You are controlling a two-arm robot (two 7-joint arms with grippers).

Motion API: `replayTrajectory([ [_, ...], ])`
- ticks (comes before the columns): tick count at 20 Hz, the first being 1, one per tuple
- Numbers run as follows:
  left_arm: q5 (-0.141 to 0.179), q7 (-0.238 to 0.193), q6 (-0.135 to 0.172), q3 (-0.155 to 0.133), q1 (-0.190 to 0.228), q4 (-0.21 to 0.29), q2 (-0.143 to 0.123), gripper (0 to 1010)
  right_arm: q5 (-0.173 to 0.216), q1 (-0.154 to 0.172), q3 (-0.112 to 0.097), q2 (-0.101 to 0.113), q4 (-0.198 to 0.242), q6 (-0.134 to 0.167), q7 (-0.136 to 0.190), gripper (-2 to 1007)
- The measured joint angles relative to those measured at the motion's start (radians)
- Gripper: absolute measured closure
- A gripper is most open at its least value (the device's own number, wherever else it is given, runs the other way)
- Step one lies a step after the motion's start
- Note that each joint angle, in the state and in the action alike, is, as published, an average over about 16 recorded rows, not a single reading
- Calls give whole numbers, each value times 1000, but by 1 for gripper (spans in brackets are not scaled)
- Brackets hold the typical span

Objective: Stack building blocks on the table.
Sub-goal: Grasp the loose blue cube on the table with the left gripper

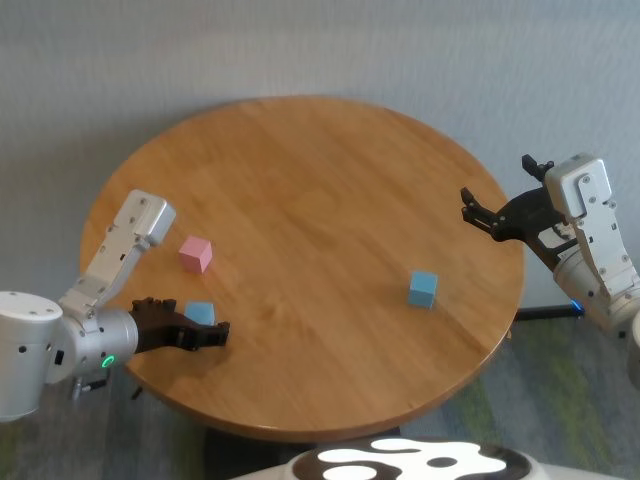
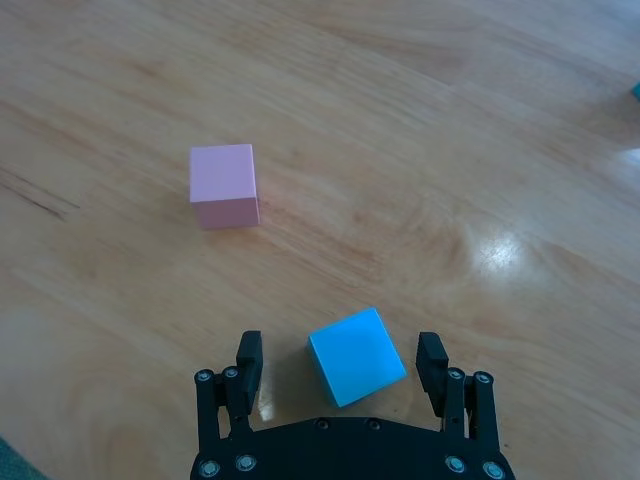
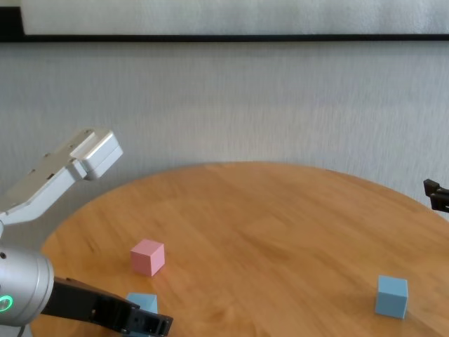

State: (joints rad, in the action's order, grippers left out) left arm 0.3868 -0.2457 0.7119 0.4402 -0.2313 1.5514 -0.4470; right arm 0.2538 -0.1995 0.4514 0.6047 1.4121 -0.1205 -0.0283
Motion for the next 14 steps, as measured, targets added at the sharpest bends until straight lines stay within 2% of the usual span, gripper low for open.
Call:
replayTrajectory([
  [7, -1, 1, 2, 3, -1, 0, -2, 44, 0, 0, 0, 0, 0, 0, 0, 0],
  [14, 0, 6, -2, 0, 1, 1, -1, 162, 0, 0, 0, 0, 0, 0, 0, 0],
])
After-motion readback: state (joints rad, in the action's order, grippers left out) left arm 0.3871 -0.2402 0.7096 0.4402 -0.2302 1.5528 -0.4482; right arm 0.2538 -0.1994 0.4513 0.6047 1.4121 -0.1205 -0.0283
